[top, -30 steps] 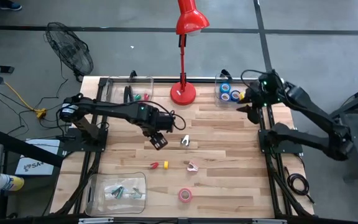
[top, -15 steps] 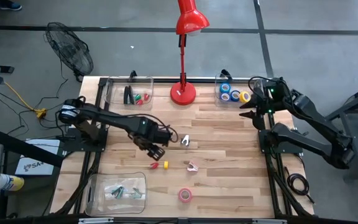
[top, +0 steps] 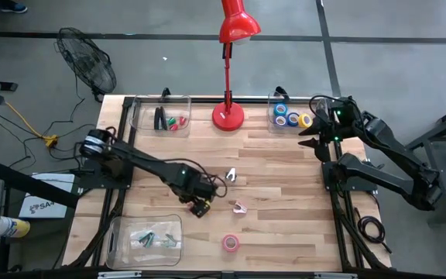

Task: Pick and place Stapler, Stapler remover, tape
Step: Put the red stapler into the top left transparent bin

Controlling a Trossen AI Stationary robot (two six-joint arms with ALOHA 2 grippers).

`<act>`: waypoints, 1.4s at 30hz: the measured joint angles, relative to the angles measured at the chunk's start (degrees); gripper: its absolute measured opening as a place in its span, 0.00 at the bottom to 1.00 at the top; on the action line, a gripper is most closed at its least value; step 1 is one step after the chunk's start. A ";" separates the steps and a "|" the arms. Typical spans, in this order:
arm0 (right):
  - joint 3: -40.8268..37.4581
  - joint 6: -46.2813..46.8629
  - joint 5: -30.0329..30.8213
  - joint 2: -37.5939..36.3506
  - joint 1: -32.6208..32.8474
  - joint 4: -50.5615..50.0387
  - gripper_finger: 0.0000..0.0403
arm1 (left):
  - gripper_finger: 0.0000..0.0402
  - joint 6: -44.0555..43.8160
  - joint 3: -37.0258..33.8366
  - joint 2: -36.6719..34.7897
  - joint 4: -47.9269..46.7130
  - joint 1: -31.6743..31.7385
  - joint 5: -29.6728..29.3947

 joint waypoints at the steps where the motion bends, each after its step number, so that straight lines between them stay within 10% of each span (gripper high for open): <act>1: 0.00 0.00 -0.01 0.00 0.00 0.01 0.41 | 0.78 0.30 0.00 0.74 -0.19 -0.06 0.06; 19: 0.01 0.11 0.00 0.02 -0.02 -0.11 0.41 | 0.68 9.16 0.09 8.65 1.37 -0.56 0.48; 42: 0.00 0.13 0.40 0.03 0.00 -0.15 0.41 | 0.20 11.74 0.82 9.97 0.73 -0.59 -0.01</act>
